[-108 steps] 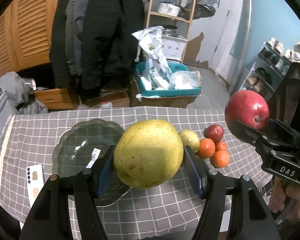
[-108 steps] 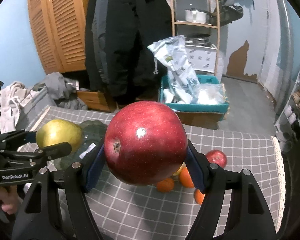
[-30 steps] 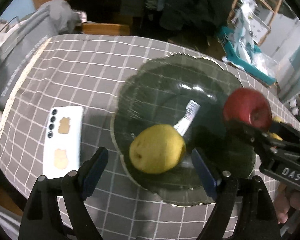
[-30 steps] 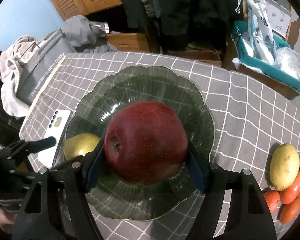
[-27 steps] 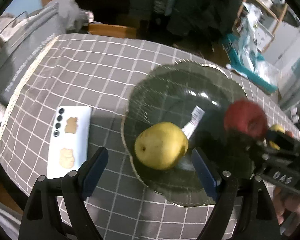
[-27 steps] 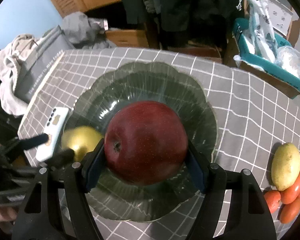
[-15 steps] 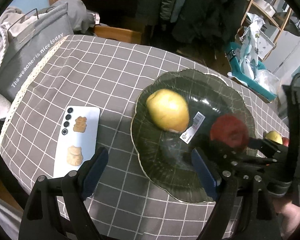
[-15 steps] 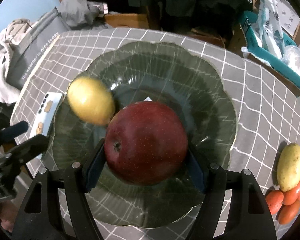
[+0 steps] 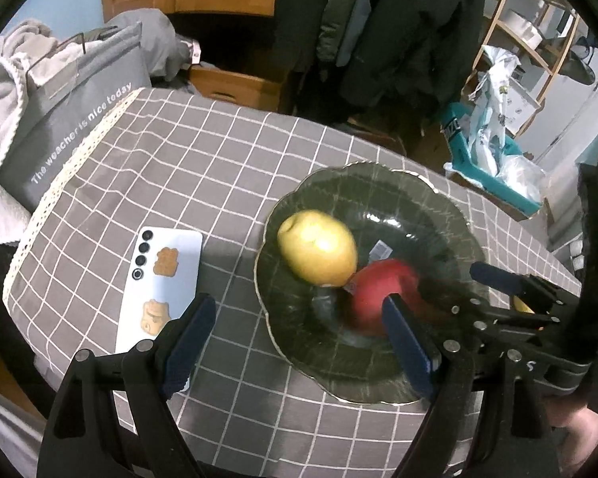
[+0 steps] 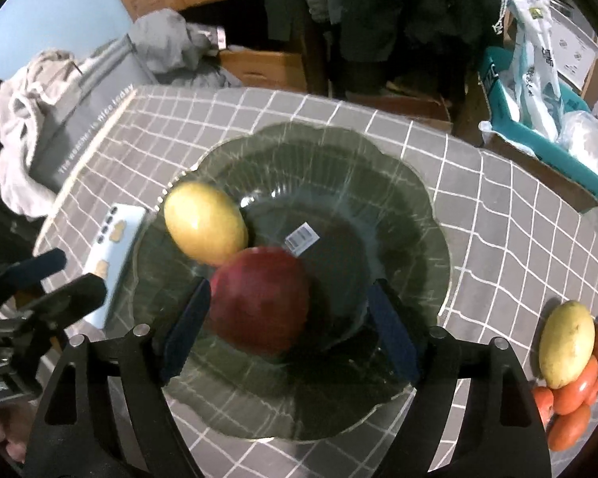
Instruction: Organize fruits
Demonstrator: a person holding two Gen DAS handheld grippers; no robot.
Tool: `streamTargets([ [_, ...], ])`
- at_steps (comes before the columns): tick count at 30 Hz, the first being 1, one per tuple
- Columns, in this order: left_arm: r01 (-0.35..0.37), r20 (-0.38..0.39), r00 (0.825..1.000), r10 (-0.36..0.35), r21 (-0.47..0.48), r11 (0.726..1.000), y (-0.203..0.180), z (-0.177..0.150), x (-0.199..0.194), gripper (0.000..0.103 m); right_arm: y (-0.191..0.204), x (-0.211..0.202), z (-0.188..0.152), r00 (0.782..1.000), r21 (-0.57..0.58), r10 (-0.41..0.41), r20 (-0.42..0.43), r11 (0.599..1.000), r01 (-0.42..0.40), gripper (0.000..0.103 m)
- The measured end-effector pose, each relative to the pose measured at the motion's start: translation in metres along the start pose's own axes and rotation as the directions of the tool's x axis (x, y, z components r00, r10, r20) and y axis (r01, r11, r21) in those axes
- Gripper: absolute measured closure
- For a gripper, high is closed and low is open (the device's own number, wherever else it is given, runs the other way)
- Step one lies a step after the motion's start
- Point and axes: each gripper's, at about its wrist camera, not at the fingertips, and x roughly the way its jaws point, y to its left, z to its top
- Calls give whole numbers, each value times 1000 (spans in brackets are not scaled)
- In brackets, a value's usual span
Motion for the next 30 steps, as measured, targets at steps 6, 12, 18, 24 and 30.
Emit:
streamTargets([
  [6,21,28,999,-21,13,1000,-10,3,-15,16,-7,-42,7,995,15,-42,95,999,40,21],
  [12,41,57,997,-44,42,998,-28,7,-33,16,-15,-89,7,970,9,-131,206,991,132,21],
  [18,53,104,993,-61,80,995,-44,9,-57,16,-20,-135,-4,935,-2,-178,308,982,187,21],
  [24,60,148,986,-78,123,991,-63,9,-81,16,-28,-180,-17,902,15,-183,390,981,192,21],
  [30,67,179,979,-95,156,985,-79,8,-102,16,-38,-215,-28,878,41,-200,436,978,203,21],
])
